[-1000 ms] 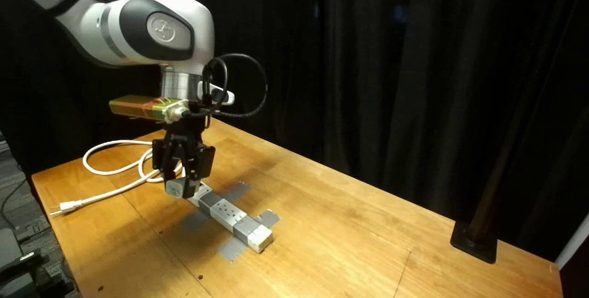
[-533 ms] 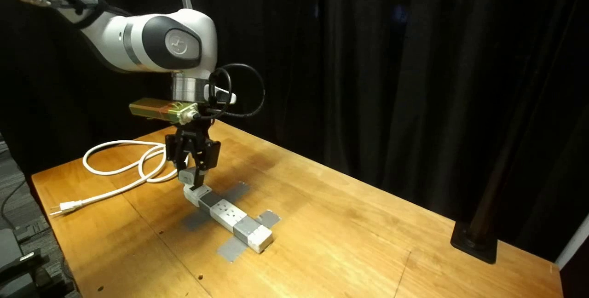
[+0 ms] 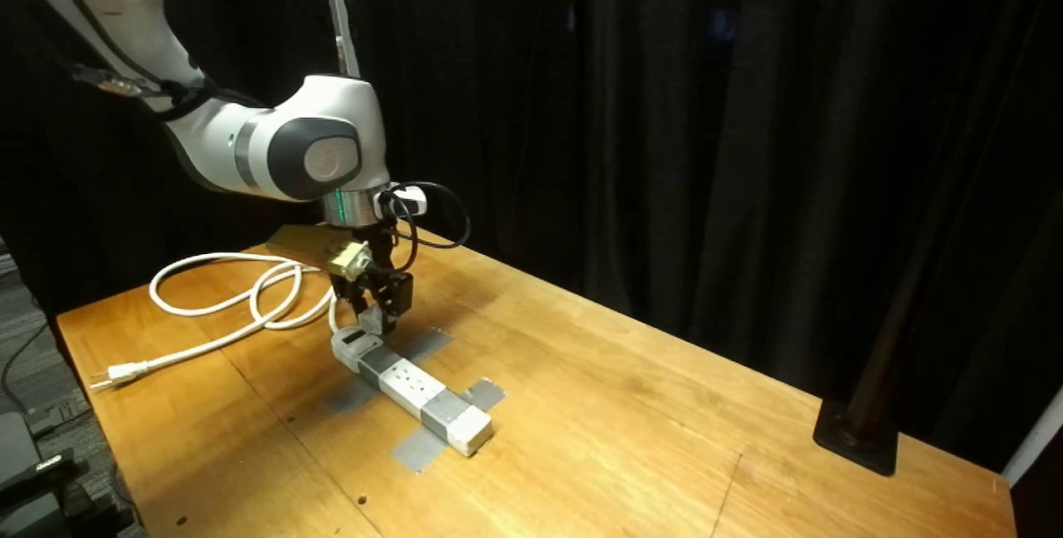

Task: Plug the charger head in the middle of the adapter

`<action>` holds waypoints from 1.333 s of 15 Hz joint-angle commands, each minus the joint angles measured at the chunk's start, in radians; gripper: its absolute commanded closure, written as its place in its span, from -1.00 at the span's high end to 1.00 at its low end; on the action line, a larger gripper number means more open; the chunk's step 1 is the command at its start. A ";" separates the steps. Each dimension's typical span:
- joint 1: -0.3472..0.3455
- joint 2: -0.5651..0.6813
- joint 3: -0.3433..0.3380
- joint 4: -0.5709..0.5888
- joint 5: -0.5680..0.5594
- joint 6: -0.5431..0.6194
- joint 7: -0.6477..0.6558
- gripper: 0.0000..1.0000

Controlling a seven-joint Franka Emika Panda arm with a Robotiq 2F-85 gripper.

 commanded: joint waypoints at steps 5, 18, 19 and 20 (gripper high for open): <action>0.047 0.086 -0.002 0.104 0.009 0.041 0.002 -0.50; 0.026 0.131 0.150 0.217 0.097 -0.185 -0.222 -0.50; 0.032 0.141 0.148 0.223 0.095 -0.141 -0.213 -0.50; 0.038 0.147 0.142 0.222 0.089 -0.091 -0.204 -0.50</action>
